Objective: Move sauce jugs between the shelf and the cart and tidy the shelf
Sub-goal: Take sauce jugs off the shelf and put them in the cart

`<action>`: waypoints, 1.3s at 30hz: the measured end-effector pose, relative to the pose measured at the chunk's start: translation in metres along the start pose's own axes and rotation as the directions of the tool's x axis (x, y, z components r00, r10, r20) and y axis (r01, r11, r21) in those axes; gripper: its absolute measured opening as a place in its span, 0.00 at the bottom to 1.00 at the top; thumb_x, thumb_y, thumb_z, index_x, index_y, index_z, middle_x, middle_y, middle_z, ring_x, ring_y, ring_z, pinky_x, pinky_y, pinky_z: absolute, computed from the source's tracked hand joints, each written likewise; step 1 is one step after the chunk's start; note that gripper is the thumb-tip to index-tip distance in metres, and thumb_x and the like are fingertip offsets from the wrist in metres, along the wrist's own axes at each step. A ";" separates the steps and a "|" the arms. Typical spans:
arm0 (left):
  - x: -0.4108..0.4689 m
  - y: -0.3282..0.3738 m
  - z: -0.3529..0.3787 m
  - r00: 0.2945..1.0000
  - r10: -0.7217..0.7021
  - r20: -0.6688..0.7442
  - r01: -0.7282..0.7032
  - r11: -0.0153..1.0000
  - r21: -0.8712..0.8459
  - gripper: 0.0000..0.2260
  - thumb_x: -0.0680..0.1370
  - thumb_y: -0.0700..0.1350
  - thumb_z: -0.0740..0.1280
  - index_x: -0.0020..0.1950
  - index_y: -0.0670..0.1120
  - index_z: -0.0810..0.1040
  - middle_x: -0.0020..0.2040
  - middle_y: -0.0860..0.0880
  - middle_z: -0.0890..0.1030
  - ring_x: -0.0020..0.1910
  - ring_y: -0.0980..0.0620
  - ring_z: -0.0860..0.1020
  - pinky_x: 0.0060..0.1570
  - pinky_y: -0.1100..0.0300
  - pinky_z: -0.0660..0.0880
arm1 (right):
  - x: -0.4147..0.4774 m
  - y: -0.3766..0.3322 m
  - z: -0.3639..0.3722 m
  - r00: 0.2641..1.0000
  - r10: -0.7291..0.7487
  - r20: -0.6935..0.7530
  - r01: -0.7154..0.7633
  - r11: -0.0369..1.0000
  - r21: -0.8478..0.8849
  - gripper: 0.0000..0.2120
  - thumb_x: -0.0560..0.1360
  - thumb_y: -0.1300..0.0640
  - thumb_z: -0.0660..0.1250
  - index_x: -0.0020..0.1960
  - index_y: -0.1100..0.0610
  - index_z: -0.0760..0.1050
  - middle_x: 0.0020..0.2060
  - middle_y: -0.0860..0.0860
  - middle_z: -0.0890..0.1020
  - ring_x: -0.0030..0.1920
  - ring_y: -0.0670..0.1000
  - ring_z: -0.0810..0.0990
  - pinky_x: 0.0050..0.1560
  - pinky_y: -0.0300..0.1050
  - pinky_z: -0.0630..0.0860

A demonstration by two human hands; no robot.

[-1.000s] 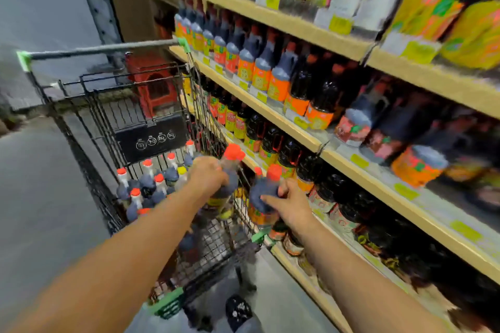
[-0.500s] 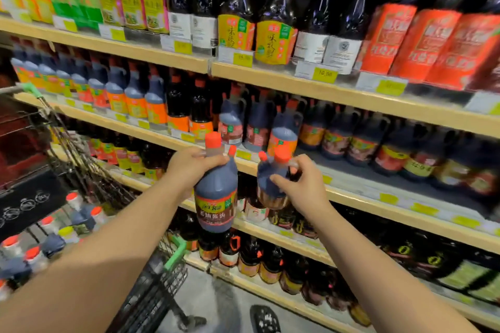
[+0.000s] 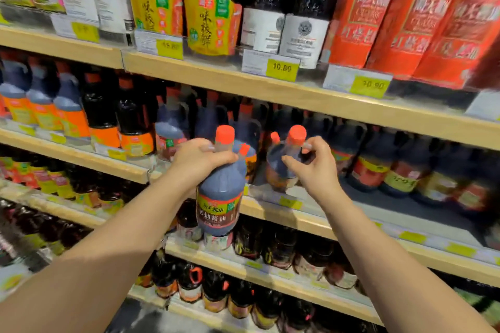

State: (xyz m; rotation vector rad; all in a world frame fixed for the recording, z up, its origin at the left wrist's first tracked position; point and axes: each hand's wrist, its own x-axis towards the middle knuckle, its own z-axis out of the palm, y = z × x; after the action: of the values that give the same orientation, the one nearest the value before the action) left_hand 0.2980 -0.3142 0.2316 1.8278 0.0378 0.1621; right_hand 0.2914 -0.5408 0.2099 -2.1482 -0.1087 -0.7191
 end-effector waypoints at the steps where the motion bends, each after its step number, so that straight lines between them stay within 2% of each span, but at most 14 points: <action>1: 0.005 -0.002 0.003 1.000 0.007 0.020 -0.007 1.000 0.011 0.17 0.53 0.54 0.74 0.30 0.46 0.73 0.33 0.43 0.75 0.35 0.48 0.76 0.36 0.54 0.68 | 0.005 0.006 0.004 0.999 0.043 0.008 -0.043 0.999 0.027 0.17 0.67 0.61 0.75 0.40 0.57 0.64 0.39 0.54 0.69 0.41 0.52 0.69 0.38 0.37 0.63; 5: 0.017 -0.006 0.012 0.999 0.045 0.026 -0.045 0.999 0.010 0.21 0.52 0.54 0.74 0.35 0.40 0.75 0.34 0.42 0.73 0.35 0.50 0.74 0.36 0.55 0.66 | 0.027 0.020 0.021 0.979 0.194 0.058 -0.200 0.974 0.110 0.16 0.68 0.57 0.75 0.46 0.55 0.68 0.38 0.49 0.73 0.43 0.51 0.73 0.37 0.40 0.68; 8: 0.026 -0.007 0.016 0.997 0.058 0.056 -0.056 0.998 -0.038 0.30 0.50 0.55 0.74 0.40 0.33 0.76 0.35 0.42 0.74 0.35 0.50 0.74 0.37 0.55 0.67 | 0.040 0.034 0.039 0.958 0.276 0.076 -0.284 0.950 0.132 0.27 0.63 0.52 0.79 0.53 0.55 0.66 0.40 0.42 0.71 0.50 0.49 0.74 0.49 0.44 0.71; 12: 0.031 -0.010 0.018 0.994 0.057 0.093 -0.049 0.995 -0.087 0.32 0.49 0.55 0.73 0.41 0.32 0.76 0.35 0.42 0.77 0.34 0.49 0.76 0.37 0.55 0.70 | 0.043 0.050 0.061 0.926 0.377 0.024 -0.376 0.910 0.177 0.44 0.62 0.50 0.79 0.69 0.54 0.57 0.54 0.47 0.73 0.56 0.50 0.74 0.61 0.51 0.74; 16: 0.036 -0.011 0.020 0.991 0.050 0.127 -0.041 0.996 -0.073 0.30 0.49 0.56 0.74 0.39 0.34 0.75 0.36 0.41 0.78 0.35 0.47 0.78 0.36 0.53 0.72 | 0.054 0.061 0.074 0.934 0.351 -0.060 -0.325 0.908 0.263 0.39 0.62 0.55 0.79 0.66 0.56 0.62 0.58 0.52 0.76 0.59 0.53 0.76 0.62 0.53 0.75; 20: 0.036 -0.012 0.020 0.988 0.029 0.153 -0.017 0.996 -0.085 0.33 0.50 0.56 0.76 0.42 0.33 0.75 0.41 0.37 0.82 0.40 0.40 0.82 0.40 0.46 0.78 | 0.063 0.061 0.079 0.929 0.366 -0.058 -0.342 0.907 0.245 0.37 0.65 0.57 0.78 0.67 0.58 0.63 0.61 0.55 0.76 0.61 0.54 0.75 0.64 0.53 0.73; 24: 0.029 -0.004 0.017 0.977 0.004 0.213 0.018 0.995 -0.100 0.25 0.58 0.51 0.78 0.43 0.33 0.77 0.41 0.39 0.83 0.40 0.43 0.82 0.41 0.50 0.77 | 0.051 0.062 0.069 0.939 0.343 -0.028 -0.329 0.920 0.213 0.35 0.68 0.55 0.75 0.69 0.55 0.63 0.64 0.52 0.74 0.62 0.49 0.73 0.65 0.48 0.71; 26: 0.023 0.001 0.015 0.959 -0.033 0.281 0.072 0.989 -0.132 0.16 0.65 0.47 0.76 0.36 0.37 0.74 0.34 0.41 0.80 0.36 0.45 0.79 0.37 0.55 0.73 | 0.035 0.062 0.059 0.943 0.331 -0.045 -0.321 0.935 0.147 0.28 0.68 0.50 0.72 0.66 0.53 0.68 0.61 0.51 0.77 0.61 0.49 0.75 0.63 0.50 0.73; 28: 0.015 0.010 0.015 0.939 -0.095 0.330 0.165 0.968 -0.191 0.14 0.70 0.42 0.72 0.30 0.42 0.69 0.27 0.49 0.75 0.32 0.49 0.74 0.34 0.60 0.69 | 0.015 0.052 0.047 0.948 0.314 -0.047 -0.310 0.948 0.065 0.15 0.70 0.50 0.69 0.55 0.51 0.74 0.53 0.49 0.80 0.54 0.49 0.78 0.58 0.52 0.76; 30: 0.006 0.021 0.015 0.913 -0.163 0.374 0.263 0.936 -0.235 0.09 0.73 0.40 0.68 0.34 0.42 0.71 0.29 0.49 0.73 0.33 0.51 0.72 0.36 0.60 0.67 | -0.009 0.033 0.037 0.956 0.289 -0.048 -0.289 0.957 0.017 0.06 0.71 0.56 0.68 0.47 0.50 0.74 0.46 0.47 0.79 0.47 0.48 0.78 0.53 0.49 0.76; 32: -0.003 0.032 0.013 0.865 -0.236 0.442 0.374 0.892 -0.256 0.03 0.72 0.40 0.68 0.40 0.42 0.74 0.35 0.47 0.74 0.38 0.50 0.72 0.43 0.59 0.69 | -0.035 0.010 0.030 0.965 0.262 -0.030 -0.262 0.965 0.008 0.04 0.72 0.60 0.66 0.45 0.52 0.74 0.41 0.47 0.78 0.40 0.47 0.75 0.47 0.46 0.75; 34: -0.011 0.042 0.010 0.803 -0.303 0.513 0.487 0.830 -0.271 0.03 0.71 0.41 0.68 0.41 0.43 0.75 0.39 0.48 0.73 0.43 0.50 0.71 0.51 0.57 0.69 | -0.060 -0.014 0.025 0.964 0.266 0.015 -0.265 0.963 -0.051 0.04 0.72 0.57 0.66 0.47 0.52 0.74 0.42 0.48 0.78 0.40 0.47 0.75 0.46 0.46 0.75; 37: -0.027 0.061 0.012 0.695 -0.370 0.617 0.660 0.667 -0.344 0.10 0.72 0.42 0.68 0.51 0.40 0.75 0.49 0.48 0.73 0.52 0.50 0.72 0.57 0.52 0.69 | -0.093 -0.042 0.024 0.952 0.280 0.123 -0.249 0.943 -0.221 0.15 0.73 0.47 0.65 0.57 0.51 0.73 0.50 0.49 0.79 0.49 0.50 0.78 0.49 0.49 0.76; 39: -0.043 0.075 0.018 0.658 -0.371 0.655 0.704 0.611 -0.362 0.13 0.72 0.41 0.67 0.55 0.39 0.74 0.59 0.47 0.72 0.62 0.52 0.70 0.68 0.50 0.63 | -0.111 -0.055 0.031 0.962 0.240 0.132 -0.201 0.946 -0.254 0.23 0.70 0.44 0.68 0.61 0.53 0.70 0.54 0.51 0.77 0.55 0.52 0.75 0.52 0.49 0.75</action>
State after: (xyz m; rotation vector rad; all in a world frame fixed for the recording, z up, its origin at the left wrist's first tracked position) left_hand 0.2535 -0.3558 0.2951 1.0813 0.1660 -0.7282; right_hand 0.1962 -0.4637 0.1745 -2.3995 0.1400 -0.4449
